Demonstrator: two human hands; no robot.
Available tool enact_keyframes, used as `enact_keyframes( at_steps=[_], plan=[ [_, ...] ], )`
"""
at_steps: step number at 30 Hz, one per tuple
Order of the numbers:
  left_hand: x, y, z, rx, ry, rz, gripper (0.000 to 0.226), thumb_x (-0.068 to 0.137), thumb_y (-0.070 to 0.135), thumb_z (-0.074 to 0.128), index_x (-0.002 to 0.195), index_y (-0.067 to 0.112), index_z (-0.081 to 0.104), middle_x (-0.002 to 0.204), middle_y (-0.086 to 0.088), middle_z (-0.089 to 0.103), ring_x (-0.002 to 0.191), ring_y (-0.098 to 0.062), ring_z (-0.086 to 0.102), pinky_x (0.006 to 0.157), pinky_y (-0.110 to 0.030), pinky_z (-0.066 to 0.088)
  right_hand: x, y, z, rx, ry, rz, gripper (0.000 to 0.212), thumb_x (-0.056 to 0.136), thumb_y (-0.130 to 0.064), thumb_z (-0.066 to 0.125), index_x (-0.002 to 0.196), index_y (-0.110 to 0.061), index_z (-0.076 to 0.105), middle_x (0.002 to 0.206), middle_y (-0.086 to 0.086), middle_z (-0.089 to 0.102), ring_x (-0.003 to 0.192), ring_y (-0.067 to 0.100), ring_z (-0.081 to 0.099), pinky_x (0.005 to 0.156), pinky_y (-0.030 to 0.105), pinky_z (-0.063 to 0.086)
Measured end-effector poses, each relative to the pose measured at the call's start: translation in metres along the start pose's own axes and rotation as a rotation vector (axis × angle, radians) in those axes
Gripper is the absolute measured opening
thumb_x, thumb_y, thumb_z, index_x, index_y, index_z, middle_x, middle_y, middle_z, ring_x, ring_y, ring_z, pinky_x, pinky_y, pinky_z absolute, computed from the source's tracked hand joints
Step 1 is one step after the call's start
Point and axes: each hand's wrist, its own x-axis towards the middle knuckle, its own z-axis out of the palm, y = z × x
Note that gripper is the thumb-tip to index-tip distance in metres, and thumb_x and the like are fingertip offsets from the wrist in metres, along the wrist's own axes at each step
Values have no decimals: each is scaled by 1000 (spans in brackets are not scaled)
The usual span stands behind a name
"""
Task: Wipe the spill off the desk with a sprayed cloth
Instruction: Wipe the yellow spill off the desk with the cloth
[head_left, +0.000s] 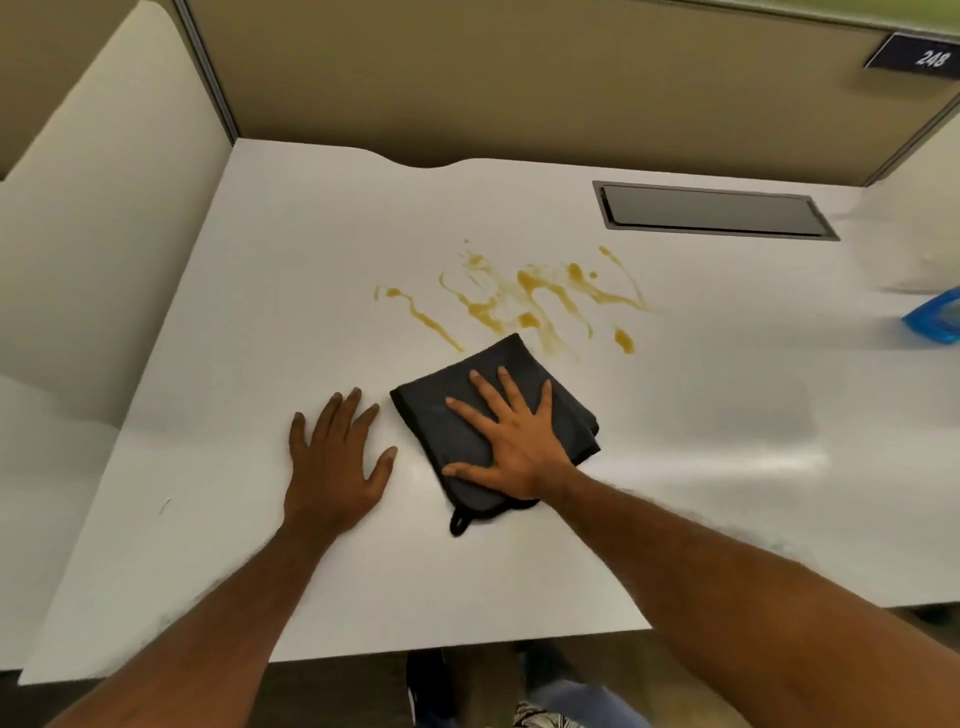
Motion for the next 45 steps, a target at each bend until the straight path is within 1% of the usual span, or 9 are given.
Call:
enact_keyframes(
  at_steps=[4,9,14,19,24,29,34,39,45],
  plan=[
    [0,2,0,5,8,-5,63,89,54,37,141,19,47,157,-4,36,146,-24,31,118,-57,15,16,10,-5,88,15,454,97,68,-97,6,152,-49,3,166,-3,-11,150,34,-17,99,75,-24],
    [1,2,-3,-2,-5,-6,63,89,54,38,141,20,48,157,-4,36,146,-23,32,118,-56,15,7,24,2,16,28,-4,87,77,-93,26,152,-51,7,167,-5,-3,152,29,-14,105,80,-1],
    [1,3,-3,21,-26,-9,63,90,54,37,141,20,46,157,-3,35,147,-23,30,117,-57,15,18,60,-11,121,47,571,98,68,-97,7,153,-47,7,166,-3,-7,151,31,-14,103,76,-18],
    [3,6,-6,45,-71,7,65,91,52,32,141,13,46,156,-10,35,145,-30,33,115,-63,17,8,49,-3,23,7,81,90,77,-94,19,153,-49,4,167,-3,-7,152,32,-14,106,79,-5],
    [15,24,-11,26,-96,-71,73,83,60,32,140,18,48,151,-16,36,141,-38,29,114,-64,16,11,69,-10,97,35,486,95,70,-96,9,152,-49,4,166,-2,-8,151,32,-14,102,74,-22],
    [26,48,-3,13,-107,-97,79,83,67,29,144,18,43,152,-15,33,142,-44,24,115,-65,14,-7,86,-7,21,-15,118,88,74,-96,16,150,-55,-2,166,-4,-8,152,31,-13,103,81,-3],
    [31,73,9,11,-128,-65,91,81,81,18,148,21,35,157,-13,27,148,-41,14,115,-67,7,-7,102,-11,82,5,461,95,68,-98,9,150,-52,-4,166,-1,-12,150,35,-16,101,76,-19],
    [42,99,10,-37,-99,-181,101,78,83,5,148,18,35,157,-16,25,148,-39,14,116,-67,4,-24,118,-7,19,2,43,89,73,-97,16,150,-56,-1,167,-5,-6,152,32,-13,103,81,-2],
    [46,114,21,73,-123,-113,85,82,74,22,145,20,42,155,-15,31,147,-41,19,113,-69,8,-16,128,-14,113,13,534,99,65,-100,10,152,-51,1,166,-1,-13,150,35,-17,100,75,-22]
  ],
)
